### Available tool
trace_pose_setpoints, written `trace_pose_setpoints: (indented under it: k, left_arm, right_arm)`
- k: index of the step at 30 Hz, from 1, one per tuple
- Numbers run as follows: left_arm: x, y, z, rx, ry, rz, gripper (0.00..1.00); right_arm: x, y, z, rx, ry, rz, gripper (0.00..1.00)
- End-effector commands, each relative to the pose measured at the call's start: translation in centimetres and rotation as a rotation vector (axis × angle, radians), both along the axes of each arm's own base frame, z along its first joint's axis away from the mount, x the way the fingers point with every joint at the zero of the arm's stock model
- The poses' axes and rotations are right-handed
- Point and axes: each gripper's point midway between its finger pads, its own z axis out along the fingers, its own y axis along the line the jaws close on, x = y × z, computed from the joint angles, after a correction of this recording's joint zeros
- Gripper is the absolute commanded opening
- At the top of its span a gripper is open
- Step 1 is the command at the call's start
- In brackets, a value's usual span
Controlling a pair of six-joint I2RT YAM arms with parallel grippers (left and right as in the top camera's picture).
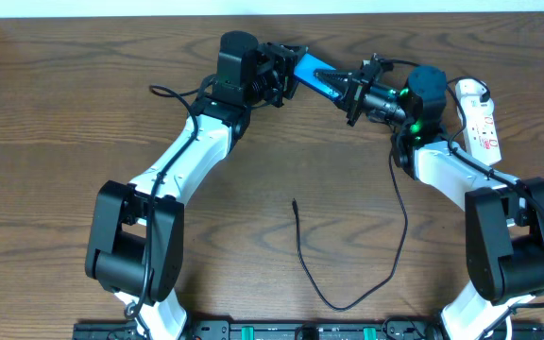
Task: Plug charger to phone and switch on socket
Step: 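Open the right gripper to release the phone, keeping it in the left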
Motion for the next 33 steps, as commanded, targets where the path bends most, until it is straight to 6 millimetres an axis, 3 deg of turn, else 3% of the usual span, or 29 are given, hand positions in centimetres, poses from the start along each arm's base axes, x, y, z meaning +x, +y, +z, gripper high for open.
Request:
trace_pose_setpoints:
  k: [1, 4, 7, 15, 23, 26, 33]
  left_arm:
    - [0.2, 0.0, 0.0, -0.005, 0.006, 0.009, 0.46]
    - [0.2, 0.0, 0.0, -0.013, 0.013, 0.012, 0.47]
    - [0.2, 0.0, 0.0, -0.013, 0.013, 0.012, 0.37]
    - [0.2, 0.0, 0.0, -0.012, 0.013, 0.013, 0.33]
    - [0.2, 0.0, 0.0, -0.012, 0.012, 0.013, 0.19]
    - [0.2, 0.0, 0.0, -0.012, 0.012, 0.013, 0.08]
    - [0.2, 0.0, 0.0, -0.012, 0.012, 0.012, 0.07]
  right_arm:
    - [-1.3, 1.4, 1.3, -0.003, -0.055, 0.086, 0.01]
    - [-1.4, 1.7, 1.1, -0.005, -0.046, 0.093, 0.01]
    - [-1.5, 1.8, 1.0, -0.012, -0.059, 0.098, 0.01]
    - [-1.9, 2.1, 0.8, -0.018, -0.057, 0.115, 0.01]
    - [-2.3, 2.8, 0.8, -0.019, -0.059, 0.131, 0.01]
    - [-2.4, 2.9, 0.8, -0.019, -0.057, 0.134, 0.01]
    - [-2.4, 2.9, 0.8, -0.019, -0.057, 0.136, 0.01]
